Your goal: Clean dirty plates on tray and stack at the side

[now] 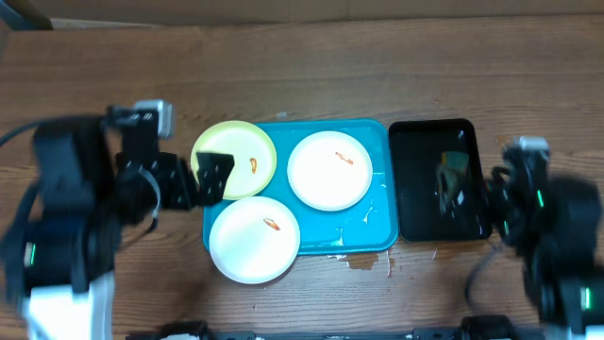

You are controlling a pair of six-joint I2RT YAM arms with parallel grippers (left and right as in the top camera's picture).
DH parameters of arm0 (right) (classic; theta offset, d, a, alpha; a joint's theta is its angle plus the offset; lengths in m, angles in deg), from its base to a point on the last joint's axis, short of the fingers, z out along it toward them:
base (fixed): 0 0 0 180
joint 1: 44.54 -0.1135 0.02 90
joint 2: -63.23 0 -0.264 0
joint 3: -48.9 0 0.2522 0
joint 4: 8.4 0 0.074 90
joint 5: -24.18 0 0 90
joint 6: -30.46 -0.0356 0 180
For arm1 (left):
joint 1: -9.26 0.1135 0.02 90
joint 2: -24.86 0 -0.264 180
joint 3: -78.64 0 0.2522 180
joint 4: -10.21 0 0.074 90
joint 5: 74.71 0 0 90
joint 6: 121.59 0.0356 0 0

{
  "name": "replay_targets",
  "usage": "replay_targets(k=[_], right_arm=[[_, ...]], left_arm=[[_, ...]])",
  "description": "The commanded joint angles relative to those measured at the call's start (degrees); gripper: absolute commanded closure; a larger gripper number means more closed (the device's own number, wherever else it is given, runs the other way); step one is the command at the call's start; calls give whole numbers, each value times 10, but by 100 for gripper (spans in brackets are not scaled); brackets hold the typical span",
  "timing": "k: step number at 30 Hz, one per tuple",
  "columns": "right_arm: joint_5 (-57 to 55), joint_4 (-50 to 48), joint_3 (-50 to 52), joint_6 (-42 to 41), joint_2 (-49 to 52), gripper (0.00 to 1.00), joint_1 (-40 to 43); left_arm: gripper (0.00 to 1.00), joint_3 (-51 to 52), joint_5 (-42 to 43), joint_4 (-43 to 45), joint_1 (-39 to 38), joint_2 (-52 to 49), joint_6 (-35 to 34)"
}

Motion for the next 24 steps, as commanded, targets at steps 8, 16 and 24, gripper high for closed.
replay_targets(k=[8,16,24], right_arm=[[94,160,-190,6,361,0,2],[31,162,-190,2,416,20,2],[-89,151,-183,-71,416,21,2]], left_arm=[[0,-18,30,-45,-1,-207,-9],[28,5,-5,-26,-67,-305,-11],[24,69,-60,75,-157,-367,-77]])
